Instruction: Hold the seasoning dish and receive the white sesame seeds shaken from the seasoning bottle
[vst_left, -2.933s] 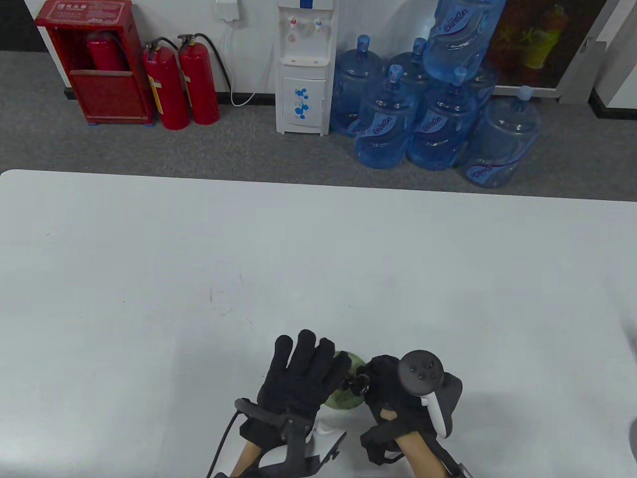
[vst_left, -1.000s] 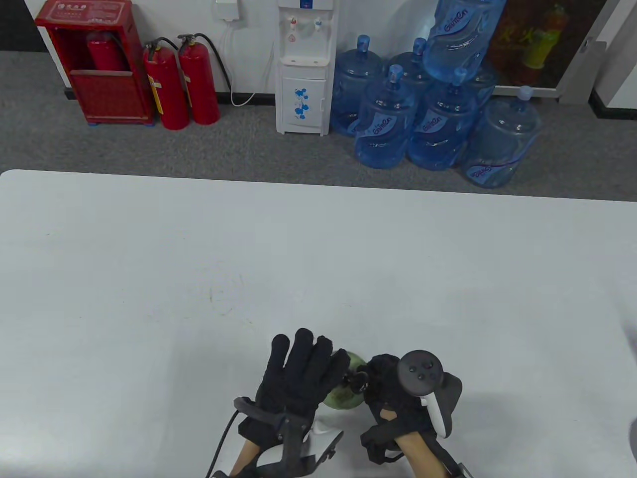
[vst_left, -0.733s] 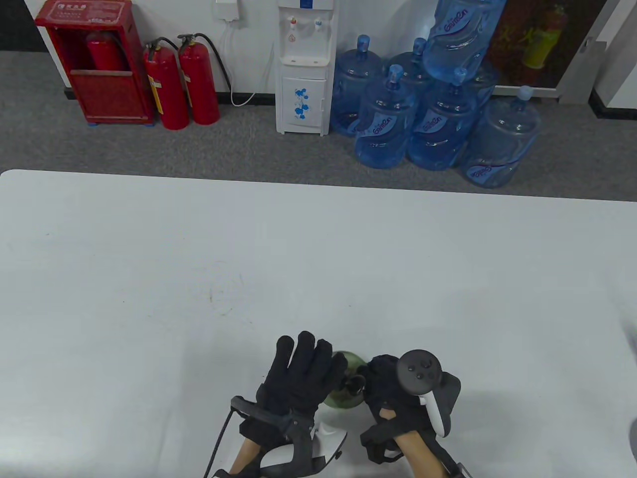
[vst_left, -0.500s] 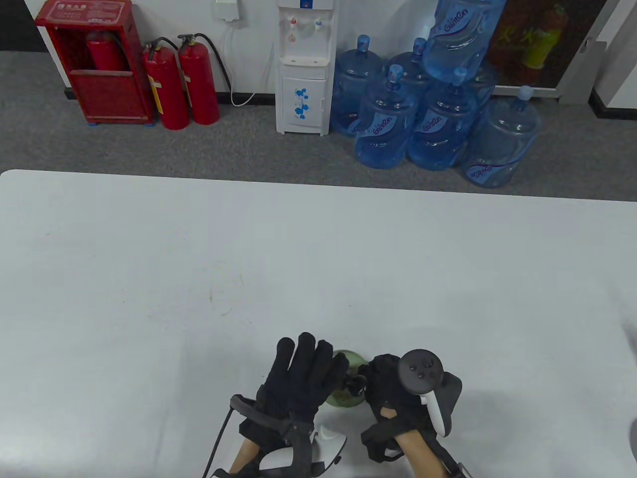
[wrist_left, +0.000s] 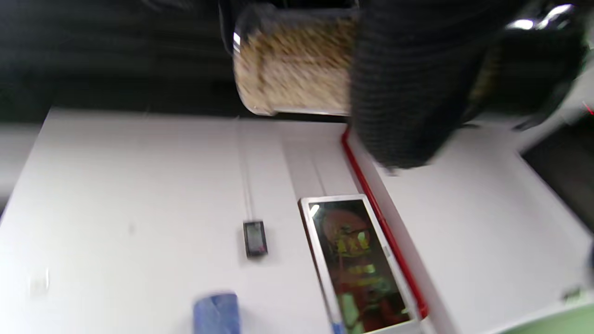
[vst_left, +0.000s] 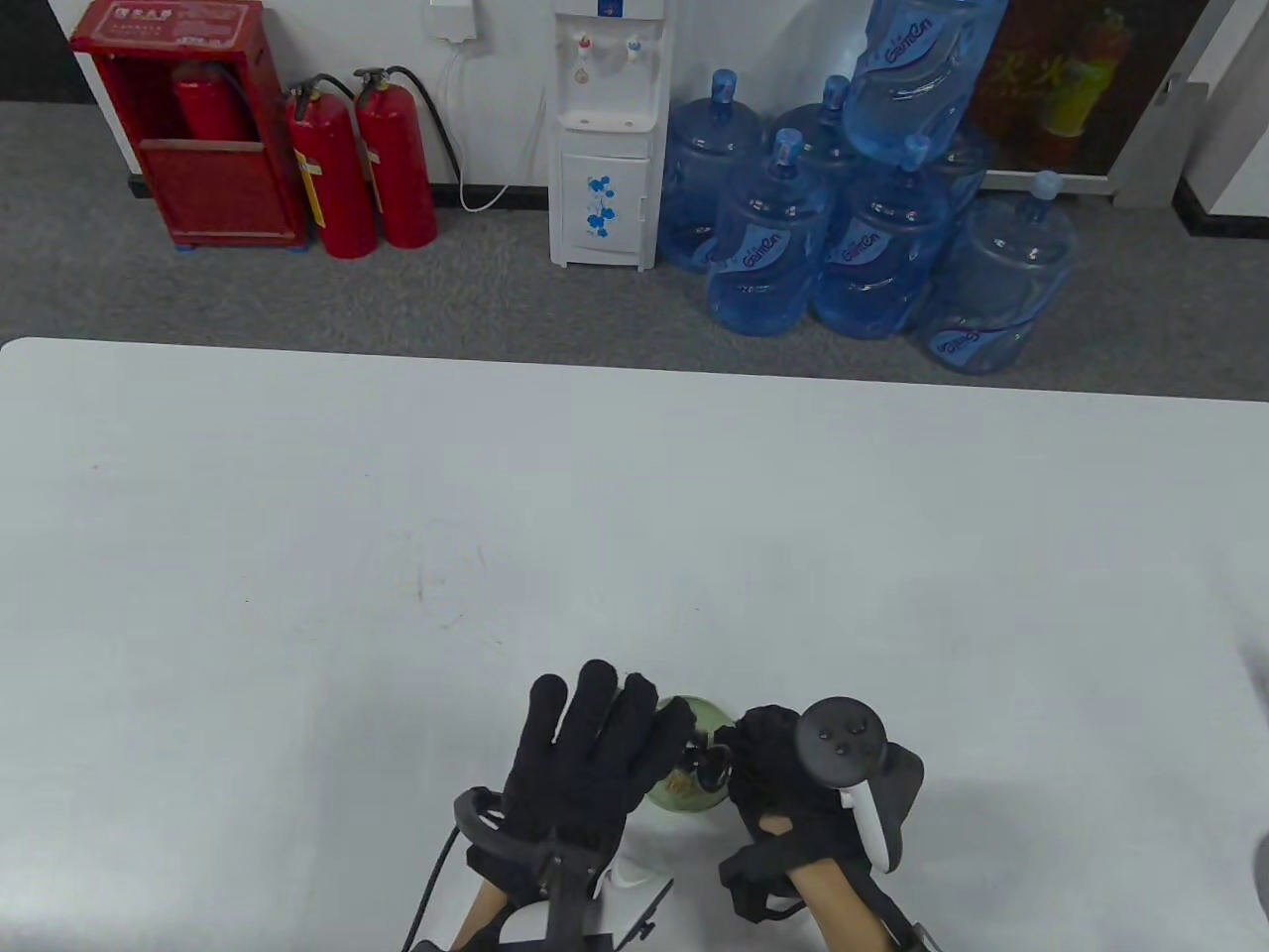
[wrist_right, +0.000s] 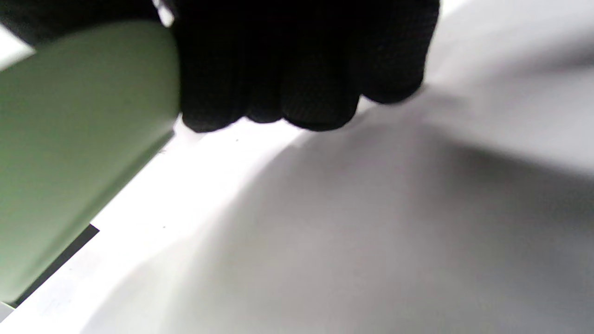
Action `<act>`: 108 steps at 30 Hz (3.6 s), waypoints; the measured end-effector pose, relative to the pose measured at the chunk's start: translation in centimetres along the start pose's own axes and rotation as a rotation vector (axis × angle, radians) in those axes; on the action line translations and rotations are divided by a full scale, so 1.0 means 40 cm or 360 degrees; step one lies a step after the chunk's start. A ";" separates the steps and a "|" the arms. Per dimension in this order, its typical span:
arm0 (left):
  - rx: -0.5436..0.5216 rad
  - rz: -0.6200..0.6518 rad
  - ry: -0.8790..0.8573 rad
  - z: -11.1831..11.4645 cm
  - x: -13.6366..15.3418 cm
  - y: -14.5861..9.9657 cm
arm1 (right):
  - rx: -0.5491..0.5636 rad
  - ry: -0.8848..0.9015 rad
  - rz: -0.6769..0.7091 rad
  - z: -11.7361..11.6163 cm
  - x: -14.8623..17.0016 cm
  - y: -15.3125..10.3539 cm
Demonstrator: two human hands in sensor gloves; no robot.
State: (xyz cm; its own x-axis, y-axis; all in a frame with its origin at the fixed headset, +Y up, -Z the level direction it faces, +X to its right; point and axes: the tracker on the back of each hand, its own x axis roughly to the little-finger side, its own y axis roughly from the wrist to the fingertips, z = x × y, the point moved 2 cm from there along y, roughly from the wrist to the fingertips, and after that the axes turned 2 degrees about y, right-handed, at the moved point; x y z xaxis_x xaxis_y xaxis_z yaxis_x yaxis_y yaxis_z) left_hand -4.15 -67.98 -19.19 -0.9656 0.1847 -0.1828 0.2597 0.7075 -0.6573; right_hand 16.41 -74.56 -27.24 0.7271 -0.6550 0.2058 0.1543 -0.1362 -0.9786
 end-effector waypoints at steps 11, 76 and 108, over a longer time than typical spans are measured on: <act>0.0136 0.0188 0.0309 0.038 -0.011 -0.004 | -0.0008 0.0023 -0.0027 -0.002 0.008 0.002; 0.0667 -0.1662 -0.1738 0.169 0.365 -0.143 | 0.0405 -0.0126 -0.0382 0.106 0.078 0.117; 0.0675 -0.1608 -0.1727 0.159 0.358 -0.135 | 0.0270 -0.0065 -0.0364 0.104 0.066 0.169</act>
State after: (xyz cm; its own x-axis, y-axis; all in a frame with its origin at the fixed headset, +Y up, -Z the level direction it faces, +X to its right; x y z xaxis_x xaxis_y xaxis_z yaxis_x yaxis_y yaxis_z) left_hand -19.34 -73.50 -22.93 -0.3133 -0.9379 0.1491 -0.3125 -0.0465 -0.9488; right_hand 22.16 -74.12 -33.31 0.6865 -0.5904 0.4244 0.4247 -0.1482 -0.8931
